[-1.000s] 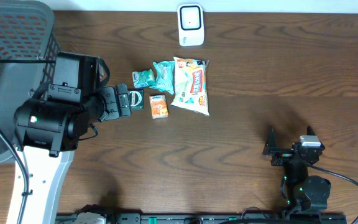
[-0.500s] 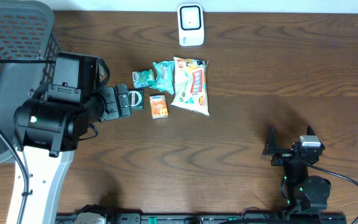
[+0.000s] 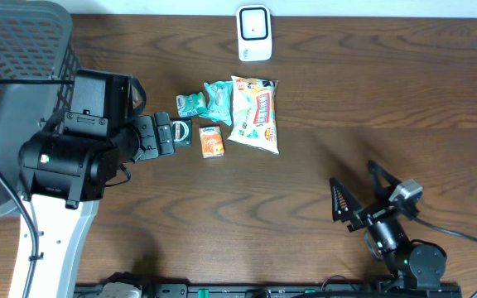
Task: Scan the item barcode
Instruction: 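Swing the right gripper from rest over to the yellow snack bag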
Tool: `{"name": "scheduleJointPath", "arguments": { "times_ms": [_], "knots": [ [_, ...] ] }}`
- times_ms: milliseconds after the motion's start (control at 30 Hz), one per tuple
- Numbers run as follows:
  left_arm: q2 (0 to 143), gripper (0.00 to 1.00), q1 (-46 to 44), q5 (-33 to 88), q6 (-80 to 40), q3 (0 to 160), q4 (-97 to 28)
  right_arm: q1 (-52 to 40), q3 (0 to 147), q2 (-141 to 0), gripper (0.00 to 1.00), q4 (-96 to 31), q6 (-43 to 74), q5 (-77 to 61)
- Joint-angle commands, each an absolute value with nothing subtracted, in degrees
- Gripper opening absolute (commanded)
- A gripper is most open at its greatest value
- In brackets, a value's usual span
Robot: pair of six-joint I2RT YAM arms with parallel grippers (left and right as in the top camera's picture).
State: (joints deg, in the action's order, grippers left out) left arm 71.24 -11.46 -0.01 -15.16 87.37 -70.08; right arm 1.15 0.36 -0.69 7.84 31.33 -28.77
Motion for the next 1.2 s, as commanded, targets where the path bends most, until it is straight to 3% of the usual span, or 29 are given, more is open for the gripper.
{"name": "scheduleJointPath", "arguments": {
  "times_ms": [0,200,367,567,733,967,1167],
  "knots": [
    [71.16,0.98,-11.55,-0.71,-15.05,87.99,-70.11,0.69,0.32,-0.38,0.99,10.66,46.22,-31.46],
    [71.16,0.98,-11.55,-0.71,-15.05,87.99,-70.11,0.69,0.49,-0.4,0.99,36.12,46.68,-26.98],
    [71.16,0.97,-11.55,-0.71,-15.05,87.99,-70.11,0.71,6.92,-1.37,0.99,39.33,42.92,-19.2],
    [71.16,0.98,-11.55,-0.71,-15.05,87.99,-70.11,0.71,22.17,-12.23,0.99,26.57,30.0,-22.85],
    [71.16,0.97,-11.55,-0.71,-15.05,87.99,-70.11,0.69,34.57,-29.78,0.99,20.03,21.67,-34.54],
    [71.16,0.98,-11.55,-0.71,-15.05,87.99,-70.11,-1.5,55.37,-56.42,0.99,2.26,19.11,-50.7],
    [71.16,0.98,-11.55,-0.71,-15.05,87.99,-70.11,-10.9,71.59,-71.4,0.99,-19.55,6.83,-35.11]
  ]
}}
